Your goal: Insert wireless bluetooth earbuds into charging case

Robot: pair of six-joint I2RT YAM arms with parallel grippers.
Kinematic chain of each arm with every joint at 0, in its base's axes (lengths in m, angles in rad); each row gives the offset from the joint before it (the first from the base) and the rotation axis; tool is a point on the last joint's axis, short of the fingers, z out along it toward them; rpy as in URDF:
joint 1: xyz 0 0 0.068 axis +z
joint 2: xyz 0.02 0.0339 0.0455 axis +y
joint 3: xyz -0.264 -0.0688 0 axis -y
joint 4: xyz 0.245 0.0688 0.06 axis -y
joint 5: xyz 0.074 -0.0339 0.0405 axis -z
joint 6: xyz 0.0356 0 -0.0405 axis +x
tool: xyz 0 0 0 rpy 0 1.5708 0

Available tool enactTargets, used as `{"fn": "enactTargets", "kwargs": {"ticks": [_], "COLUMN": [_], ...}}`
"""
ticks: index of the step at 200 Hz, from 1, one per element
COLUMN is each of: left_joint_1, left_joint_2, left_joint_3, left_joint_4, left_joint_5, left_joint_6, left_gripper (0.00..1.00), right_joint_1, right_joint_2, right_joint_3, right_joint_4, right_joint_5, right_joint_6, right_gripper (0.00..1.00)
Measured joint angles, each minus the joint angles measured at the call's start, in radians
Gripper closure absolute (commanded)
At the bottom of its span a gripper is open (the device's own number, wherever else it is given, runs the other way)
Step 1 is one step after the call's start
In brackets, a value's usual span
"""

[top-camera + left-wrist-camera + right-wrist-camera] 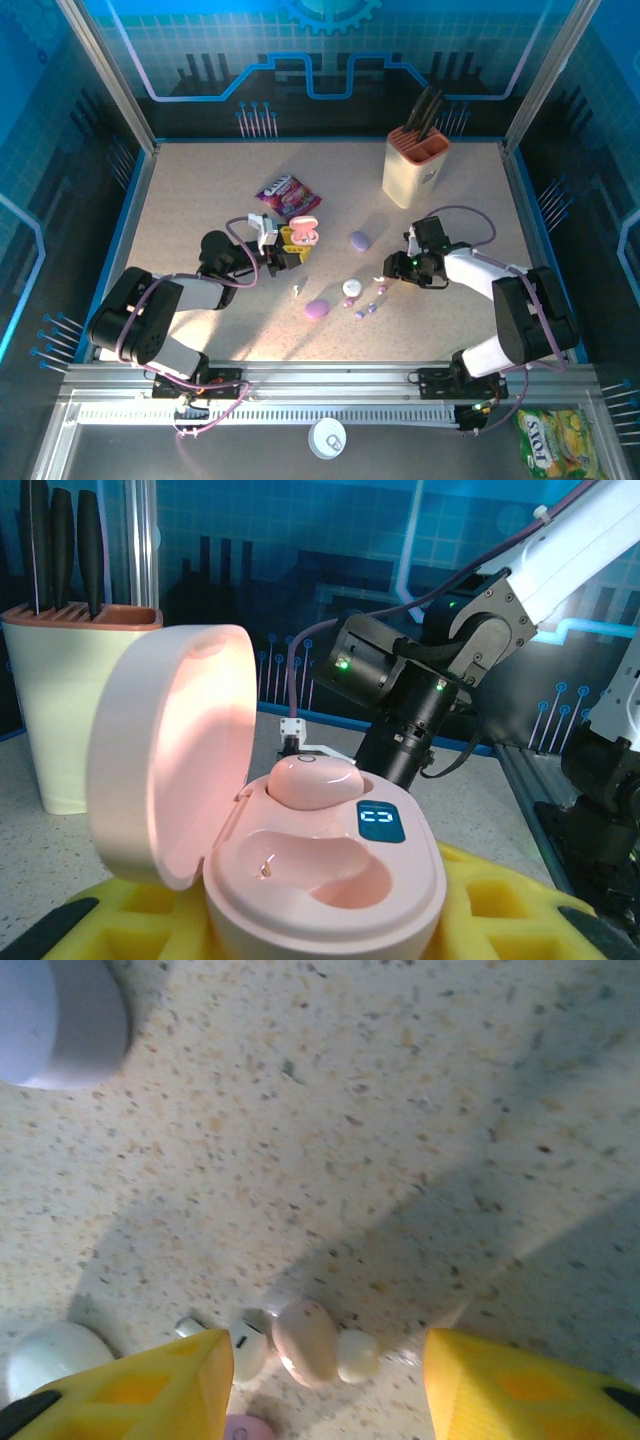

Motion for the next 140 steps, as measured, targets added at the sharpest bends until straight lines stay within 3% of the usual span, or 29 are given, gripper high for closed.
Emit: {"fn": "enactTargets", "kwargs": {"ticks": [52,75,140], "left_joint_1": [0.035,0.045,0.058], "left_joint_2": [0.004,0.004,0.003], "left_joint_3": [-0.026,-0.034,-0.047], "left_joint_4": [0.002,0.002,0.004], "left_joint_5": [-0.019,-0.021,-0.021], "left_joint_6": [0.010,0.012,0.029], "left_gripper": [0.64,0.64,0.64], "right_joint_1": [0.183,0.257,0.369], "right_joint_2": [0.004,0.055,0.266], "right_joint_3": [0.167,0.257,0.415], "right_joint_4": [-0.206,-0.296,-0.492], "right_joint_5": [0.325,0.449,0.643], "right_joint_6": [-0.053,-0.061,-0.072], "right_gripper": [0.48,0.56,0.67]}}
